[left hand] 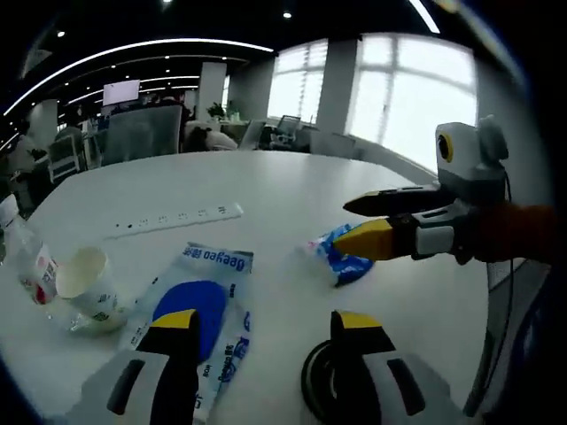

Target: Arrange the tabletop items into an orderly group along one side of the table until the central work area is clear of visible clutter.

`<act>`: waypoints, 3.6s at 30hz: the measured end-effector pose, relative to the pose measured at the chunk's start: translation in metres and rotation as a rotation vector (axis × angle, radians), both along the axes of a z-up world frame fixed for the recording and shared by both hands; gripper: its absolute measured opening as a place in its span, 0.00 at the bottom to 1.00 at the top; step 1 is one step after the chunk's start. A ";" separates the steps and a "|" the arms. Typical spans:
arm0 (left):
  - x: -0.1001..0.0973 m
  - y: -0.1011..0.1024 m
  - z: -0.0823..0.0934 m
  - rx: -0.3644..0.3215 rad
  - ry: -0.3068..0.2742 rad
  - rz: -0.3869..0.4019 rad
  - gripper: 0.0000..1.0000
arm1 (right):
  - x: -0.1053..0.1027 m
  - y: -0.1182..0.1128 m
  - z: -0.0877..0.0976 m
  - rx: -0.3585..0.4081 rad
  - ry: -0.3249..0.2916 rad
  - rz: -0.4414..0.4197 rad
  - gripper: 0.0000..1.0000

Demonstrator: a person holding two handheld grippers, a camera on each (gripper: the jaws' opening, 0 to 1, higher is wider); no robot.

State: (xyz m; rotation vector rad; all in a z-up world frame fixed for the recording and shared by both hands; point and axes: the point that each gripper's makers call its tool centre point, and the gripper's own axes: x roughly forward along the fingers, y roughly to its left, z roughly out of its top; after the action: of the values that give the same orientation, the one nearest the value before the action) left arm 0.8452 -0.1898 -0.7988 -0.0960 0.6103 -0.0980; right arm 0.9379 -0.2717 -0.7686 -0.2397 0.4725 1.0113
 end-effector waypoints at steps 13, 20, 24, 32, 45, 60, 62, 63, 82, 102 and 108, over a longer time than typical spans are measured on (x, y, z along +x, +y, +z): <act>-0.038 0.043 -0.011 -0.030 0.016 0.202 0.60 | 0.014 0.034 -0.017 -0.046 0.029 0.107 0.58; -0.057 0.061 -0.021 -0.060 0.018 0.344 0.58 | 0.026 0.045 -0.028 -0.081 0.042 0.144 0.56; -0.062 0.073 -0.029 -0.084 0.028 0.400 0.56 | 0.028 0.052 -0.038 -0.109 0.056 0.173 0.55; -0.075 0.075 -0.045 -0.139 0.078 0.458 0.55 | 0.034 0.066 -0.059 -0.135 0.085 0.200 0.50; -0.072 0.063 -0.060 -0.205 0.104 0.449 0.42 | 0.037 0.080 -0.080 -0.157 0.128 0.211 0.37; -0.064 0.058 -0.070 -0.255 0.145 0.432 0.30 | 0.025 0.089 -0.094 -0.181 0.156 0.271 0.22; -0.063 0.060 -0.071 -0.254 0.150 0.431 0.28 | 0.024 0.089 -0.094 -0.187 0.152 0.276 0.20; -0.063 0.061 -0.071 -0.260 0.153 0.433 0.27 | 0.025 0.088 -0.095 -0.189 0.148 0.275 0.19; -0.065 0.060 -0.073 -0.272 0.171 0.406 0.01 | 0.025 0.087 -0.092 -0.184 0.126 0.257 0.00; -0.050 0.051 -0.054 -0.268 0.138 0.298 0.00 | 0.031 0.057 -0.061 -0.114 0.092 0.138 0.00; -0.042 0.051 -0.051 -0.261 0.143 0.251 0.00 | 0.031 0.039 -0.053 -0.088 0.092 0.071 0.00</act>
State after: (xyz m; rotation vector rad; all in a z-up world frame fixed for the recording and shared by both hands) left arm 0.8028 -0.1386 -0.8501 -0.4339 0.7211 0.0737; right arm 0.9686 -0.2330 -0.8218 -0.2906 0.5961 1.0755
